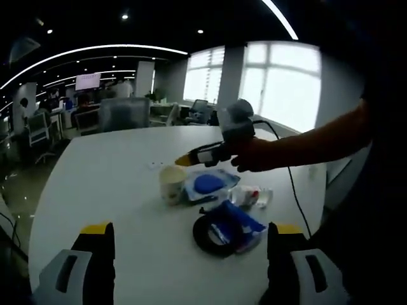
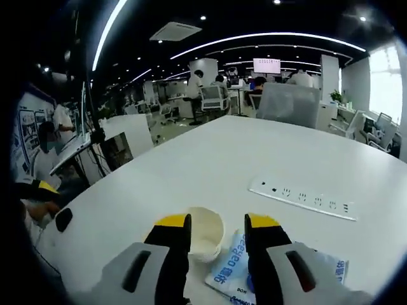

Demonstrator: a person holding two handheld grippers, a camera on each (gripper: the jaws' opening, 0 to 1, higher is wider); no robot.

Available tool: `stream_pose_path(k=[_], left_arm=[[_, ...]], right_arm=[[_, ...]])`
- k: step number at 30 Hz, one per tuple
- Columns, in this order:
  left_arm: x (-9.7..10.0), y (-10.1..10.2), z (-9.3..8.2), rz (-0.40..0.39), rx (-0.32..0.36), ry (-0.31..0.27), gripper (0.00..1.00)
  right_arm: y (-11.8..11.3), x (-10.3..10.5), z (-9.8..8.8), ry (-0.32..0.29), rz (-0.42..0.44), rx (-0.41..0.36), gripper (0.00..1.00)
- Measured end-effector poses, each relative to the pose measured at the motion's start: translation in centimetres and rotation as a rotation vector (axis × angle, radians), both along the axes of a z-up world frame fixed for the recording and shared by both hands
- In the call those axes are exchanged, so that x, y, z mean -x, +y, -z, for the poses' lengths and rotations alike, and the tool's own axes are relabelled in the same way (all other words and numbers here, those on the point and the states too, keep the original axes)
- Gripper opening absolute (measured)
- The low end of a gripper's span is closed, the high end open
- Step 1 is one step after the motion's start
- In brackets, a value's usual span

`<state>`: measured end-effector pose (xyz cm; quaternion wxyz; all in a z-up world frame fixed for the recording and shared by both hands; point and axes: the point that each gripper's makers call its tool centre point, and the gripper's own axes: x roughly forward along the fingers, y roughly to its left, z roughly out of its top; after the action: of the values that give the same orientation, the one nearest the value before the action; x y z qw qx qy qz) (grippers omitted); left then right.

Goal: Arrange the tabletop items into an orderly group along one side of the table until the central work area is clear of visible clutter.

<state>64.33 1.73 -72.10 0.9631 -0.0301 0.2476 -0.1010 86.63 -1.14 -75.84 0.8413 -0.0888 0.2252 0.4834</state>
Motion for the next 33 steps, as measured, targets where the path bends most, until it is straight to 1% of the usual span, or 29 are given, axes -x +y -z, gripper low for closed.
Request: stream_pose_path(k=[3, 6, 8, 10, 11, 12, 13, 15, 16, 18, 22, 24, 27, 28, 30, 33], left_arm=[[-0.1, -0.3, -0.2, 0.008, -0.006, -0.003, 0.99], [-0.2, -0.8, -0.3, 0.018, -0.01, -0.004, 0.99], [-0.2, -1.1, -0.5, 0.022, -0.012, -0.005, 0.99], [-0.3, -1.5, -0.6, 0.029, -0.01, -0.005, 0.99], [-0.4, -1.7, -0.6, 0.033, -0.012, -0.003, 0.99], [-0.4, -2.0, -0.7, 0.038, -0.014, -0.001, 0.99], [-0.4, -2.0, -0.7, 0.038, -0.014, 0.0, 0.99], [-0.6, -2.3, -0.9, 0.038, -0.012, -0.005, 0.99], [-0.7, -2.4, -1.0, 0.038, -0.01, -0.008, 0.99], [-1.1, -2.7, -1.1, 0.038, -0.004, -0.014, 0.99], [-1.4, -3.5, -1.0, 0.056, -0.02, -0.009, 0.99], [-1.6, -4.0, -1.1, 0.06, -0.019, -0.013, 0.99], [-1.8, -4.6, -1.1, 0.067, -0.017, -0.02, 0.99], [-1.9, -4.9, -1.1, 0.069, -0.014, -0.023, 0.99], [-2.1, -5.2, -1.1, 0.07, -0.008, -0.031, 0.99], [-2.4, -5.7, -1.0, 0.077, -0.015, -0.027, 0.99]], right_arm=[[-1.1, 0.7, -0.7, -0.03, -0.012, -0.004, 0.36], [-2.7, 1.4, -1.5, -0.024, -0.007, -0.019, 0.42], [-4.0, 1.7, -1.9, -0.034, -0.002, -0.027, 0.46], [-5.4, 2.2, -2.5, -0.043, 0.003, -0.029, 0.48], [-6.0, 2.4, -2.7, -0.048, -0.001, -0.024, 0.5], [-6.7, 2.2, -2.4, -0.056, -0.004, -0.019, 0.53], [-7.0, 2.3, -2.4, -0.059, -0.007, -0.019, 0.56], [-8.7, 2.4, -2.6, -0.068, -0.006, -0.019, 0.58], [-9.1, 2.4, -2.6, -0.069, -0.006, -0.019, 0.58], [-11.3, 2.5, -2.5, -0.073, 0.001, -0.01, 0.6], [-14.5, 3.0, -2.8, -0.088, 0.012, 0.002, 0.64], [-16.1, 3.0, -2.8, -0.084, 0.024, -0.001, 0.68], [-18.7, 3.2, -3.0, -0.095, 0.049, 0.012, 0.69], [-19.8, 3.4, -3.4, -0.094, 0.066, 0.008, 0.7], [-21.5, 3.8, -3.8, -0.096, 0.088, -0.003, 0.74], [-23.8, 4.3, -4.2, -0.101, 0.111, -0.005, 0.79]])
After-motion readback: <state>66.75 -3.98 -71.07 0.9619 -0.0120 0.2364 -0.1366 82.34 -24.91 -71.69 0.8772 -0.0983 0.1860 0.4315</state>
